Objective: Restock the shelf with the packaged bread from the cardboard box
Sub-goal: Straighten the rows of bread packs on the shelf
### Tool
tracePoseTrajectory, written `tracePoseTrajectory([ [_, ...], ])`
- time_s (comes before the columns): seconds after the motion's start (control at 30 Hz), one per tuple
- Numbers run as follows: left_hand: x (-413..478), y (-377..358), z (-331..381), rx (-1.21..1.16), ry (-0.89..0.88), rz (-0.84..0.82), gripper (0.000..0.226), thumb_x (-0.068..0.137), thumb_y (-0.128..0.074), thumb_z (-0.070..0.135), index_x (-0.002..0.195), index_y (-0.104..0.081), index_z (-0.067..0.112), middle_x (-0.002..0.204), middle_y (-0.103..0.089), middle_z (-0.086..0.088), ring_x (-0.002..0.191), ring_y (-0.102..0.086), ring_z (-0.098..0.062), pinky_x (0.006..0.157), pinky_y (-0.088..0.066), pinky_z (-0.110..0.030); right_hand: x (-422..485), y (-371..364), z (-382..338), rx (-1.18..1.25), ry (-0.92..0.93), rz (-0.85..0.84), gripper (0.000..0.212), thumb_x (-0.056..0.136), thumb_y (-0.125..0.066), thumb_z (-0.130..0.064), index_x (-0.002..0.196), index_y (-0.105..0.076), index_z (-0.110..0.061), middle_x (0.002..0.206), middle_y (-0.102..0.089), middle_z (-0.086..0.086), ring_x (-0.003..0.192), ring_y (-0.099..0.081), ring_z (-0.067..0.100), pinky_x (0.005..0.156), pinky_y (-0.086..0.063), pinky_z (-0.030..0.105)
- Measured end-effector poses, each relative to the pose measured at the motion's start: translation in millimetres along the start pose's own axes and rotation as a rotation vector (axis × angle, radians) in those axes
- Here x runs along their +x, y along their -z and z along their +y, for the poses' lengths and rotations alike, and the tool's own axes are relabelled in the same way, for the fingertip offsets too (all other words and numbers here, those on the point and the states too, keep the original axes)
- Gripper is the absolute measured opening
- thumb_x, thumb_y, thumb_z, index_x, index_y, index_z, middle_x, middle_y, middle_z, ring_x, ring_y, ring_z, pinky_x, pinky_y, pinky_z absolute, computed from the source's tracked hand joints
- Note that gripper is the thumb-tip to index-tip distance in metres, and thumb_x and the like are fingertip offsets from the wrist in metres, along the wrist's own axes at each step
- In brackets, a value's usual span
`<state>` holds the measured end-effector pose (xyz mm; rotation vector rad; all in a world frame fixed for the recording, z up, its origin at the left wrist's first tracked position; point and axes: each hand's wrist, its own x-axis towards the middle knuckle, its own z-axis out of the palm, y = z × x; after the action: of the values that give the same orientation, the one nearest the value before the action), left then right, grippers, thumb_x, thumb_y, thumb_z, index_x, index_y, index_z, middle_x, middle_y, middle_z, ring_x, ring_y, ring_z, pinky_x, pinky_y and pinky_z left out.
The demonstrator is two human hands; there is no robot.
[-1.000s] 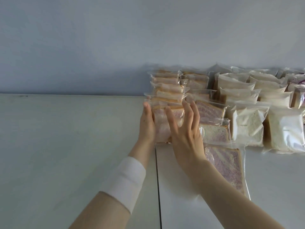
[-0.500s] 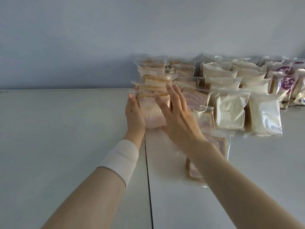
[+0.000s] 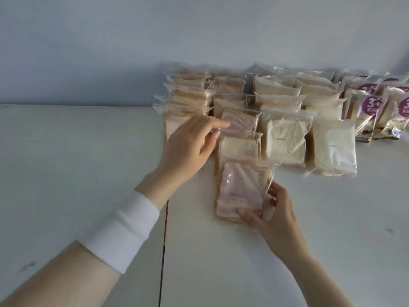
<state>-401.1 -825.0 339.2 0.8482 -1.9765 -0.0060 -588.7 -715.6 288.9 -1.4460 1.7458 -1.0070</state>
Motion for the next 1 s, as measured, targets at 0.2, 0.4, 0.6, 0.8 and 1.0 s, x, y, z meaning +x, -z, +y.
tracePoseTrajectory([
  [0.2, 75.7, -29.0, -2.0, 0.437, 0.148, -0.663, 0.051, 0.099, -0.03, 0.034, 0.144, -0.026, 0.012, 0.155, -0.021, -0.005, 0.143, -0.018, -0.019, 0.115, -0.012, -0.032, 35.6, -1.2, -2.4, 0.231, 0.189, -0.118, 0.074, 0.074, -0.071, 0.004, 0.126, -0.022, -0.013, 0.115, -0.05, -0.018, 0.11, -0.058, 0.012, 0.092, -0.051, 0.044],
  [0.4, 118.8, -50.9, -24.0, 0.573, 0.232, -0.894, 0.046, 0.096, -0.04, 0.039, 0.134, -0.043, 0.013, 0.138, -0.045, -0.009, 0.128, -0.038, -0.027, 0.107, -0.032, -0.044, 61.4, -7.6, 2.1, 0.15, 0.184, -0.089, 0.075, 0.074, -0.071, -0.003, 0.13, -0.023, -0.016, 0.112, -0.052, 0.01, 0.099, -0.055, 0.026, 0.081, -0.047, 0.031],
  [0.6, 130.3, -50.7, -33.1, 0.474, 0.204, -0.879, 0.022, 0.089, -0.053, 0.038, 0.1, -0.056, 0.019, 0.112, -0.055, -0.003, 0.097, -0.043, -0.016, 0.081, -0.035, -0.031, 70.6, -15.1, 3.2, 0.15, 0.256, 0.007, 0.077, 0.071, -0.07, 0.0, 0.132, -0.025, -0.01, 0.119, -0.047, 0.009, 0.108, -0.052, 0.025, 0.092, -0.046, 0.037],
  [0.8, 140.5, -40.2, -45.4, 0.152, 0.333, -0.788, 0.012, 0.086, -0.061, 0.03, 0.081, -0.053, 0.022, 0.109, -0.063, 0.001, 0.1, -0.058, -0.018, 0.09, -0.047, -0.038, 87.1, -21.2, -5.0, 0.106, 0.333, 0.099, 0.077, 0.075, -0.069, 0.0, 0.136, -0.023, -0.006, 0.132, -0.044, 0.011, 0.122, -0.046, 0.024, 0.099, -0.044, 0.045],
  [1.0, 142.3, -47.3, -65.6, 0.225, 0.389, -0.828, 0.017, 0.09, -0.052, 0.04, 0.093, -0.048, 0.024, 0.132, -0.051, -0.005, 0.11, -0.052, -0.021, 0.09, -0.041, -0.036, 97.7, -34.2, -14.4, 0.064, 0.305, 0.18, 0.082, 0.078, -0.065, 0.004, 0.143, -0.017, -0.007, 0.146, -0.033, 0.01, 0.135, -0.036, 0.023, 0.107, -0.038, 0.043],
])
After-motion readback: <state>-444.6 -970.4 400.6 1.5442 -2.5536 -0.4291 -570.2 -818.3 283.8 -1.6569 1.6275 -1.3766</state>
